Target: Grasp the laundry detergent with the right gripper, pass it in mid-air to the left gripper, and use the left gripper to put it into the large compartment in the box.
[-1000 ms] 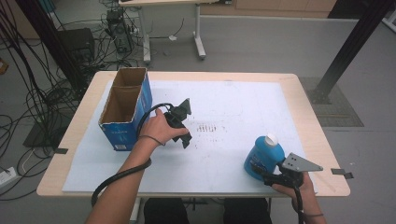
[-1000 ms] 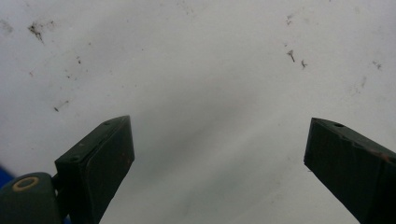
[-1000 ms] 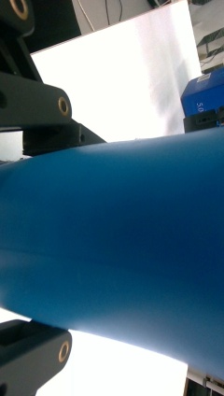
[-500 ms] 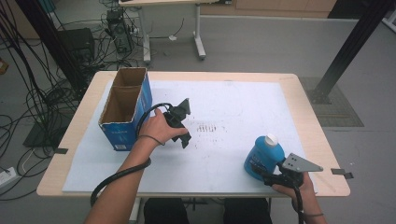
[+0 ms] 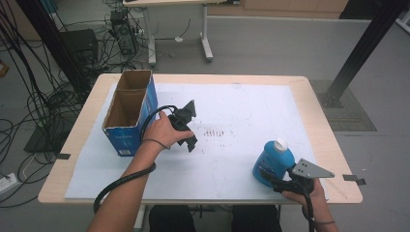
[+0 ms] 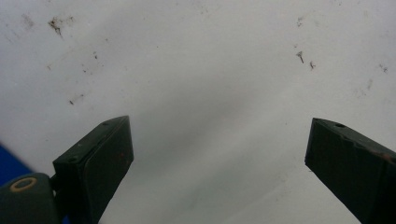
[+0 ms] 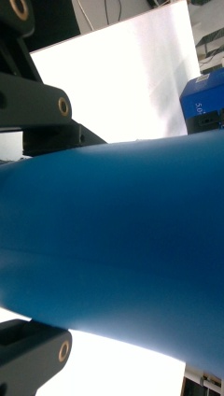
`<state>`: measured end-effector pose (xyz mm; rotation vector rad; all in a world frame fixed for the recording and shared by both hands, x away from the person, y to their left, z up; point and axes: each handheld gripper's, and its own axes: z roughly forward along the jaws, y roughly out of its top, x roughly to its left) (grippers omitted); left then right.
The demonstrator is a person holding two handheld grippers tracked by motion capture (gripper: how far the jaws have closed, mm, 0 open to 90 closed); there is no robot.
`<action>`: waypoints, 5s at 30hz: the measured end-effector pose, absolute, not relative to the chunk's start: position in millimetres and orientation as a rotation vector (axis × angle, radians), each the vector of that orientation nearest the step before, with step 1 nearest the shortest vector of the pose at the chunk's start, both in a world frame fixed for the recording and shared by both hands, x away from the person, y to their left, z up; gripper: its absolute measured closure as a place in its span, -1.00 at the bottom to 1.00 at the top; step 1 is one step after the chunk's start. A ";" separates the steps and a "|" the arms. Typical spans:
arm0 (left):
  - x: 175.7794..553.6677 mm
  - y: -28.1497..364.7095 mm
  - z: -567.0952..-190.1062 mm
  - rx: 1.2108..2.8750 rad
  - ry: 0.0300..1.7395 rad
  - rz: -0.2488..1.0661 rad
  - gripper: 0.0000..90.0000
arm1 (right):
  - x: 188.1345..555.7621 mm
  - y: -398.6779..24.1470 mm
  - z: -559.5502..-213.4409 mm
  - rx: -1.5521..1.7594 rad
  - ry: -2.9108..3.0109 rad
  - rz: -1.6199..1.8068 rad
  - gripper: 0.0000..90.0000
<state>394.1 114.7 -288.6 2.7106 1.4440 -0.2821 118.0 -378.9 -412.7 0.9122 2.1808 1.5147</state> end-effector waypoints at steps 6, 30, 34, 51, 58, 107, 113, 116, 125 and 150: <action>393.5 113.6 -289.5 2.713 1.439 -0.282 -0.82 | 118.5 -379.3 -412.5 0.913 2.183 1.516 -0.08; 388.3 122.7 -282.9 2.717 1.429 -0.280 -0.82 | 117.7 -378.8 -412.4 0.917 2.181 1.514 -0.08; 387.5 123.0 -284.0 2.725 1.422 -0.279 -0.82 | 117.7 -378.9 -412.8 0.921 2.179 1.518 -0.08; 386.2 125.0 -280.6 2.722 1.394 -0.279 -0.82 | 117.5 -376.5 -409.9 0.937 2.179 1.504 -0.07; 385.0 122.0 -279.4 2.728 1.378 -0.275 -0.82 | 120.1 -374.1 -397.6 0.930 2.172 1.508 -0.07; 338.5 120.0 -198.9 2.814 0.814 -0.261 -0.83 | 208.0 -325.0 -375.9 0.568 2.454 1.672 -0.07; 333.2 116.2 -189.1 2.811 0.735 -0.256 -0.83 | 216.4 -318.8 -376.3 0.524 2.477 1.695 -0.07; 329.1 111.9 -182.0 2.817 0.691 -0.249 -0.83 | 224.8 -314.6 -376.9 0.482 2.498 1.715 -0.07; 322.3 104.4 -170.4 2.829 0.611 -0.244 -0.83 | 240.7 -306.3 -374.1 0.411 2.548 1.743 -0.07; 317.0 65.5 -144.9 2.892 0.428 -0.242 -0.83 | 271.2 -280.5 -374.3 0.234 2.667 1.782 -0.07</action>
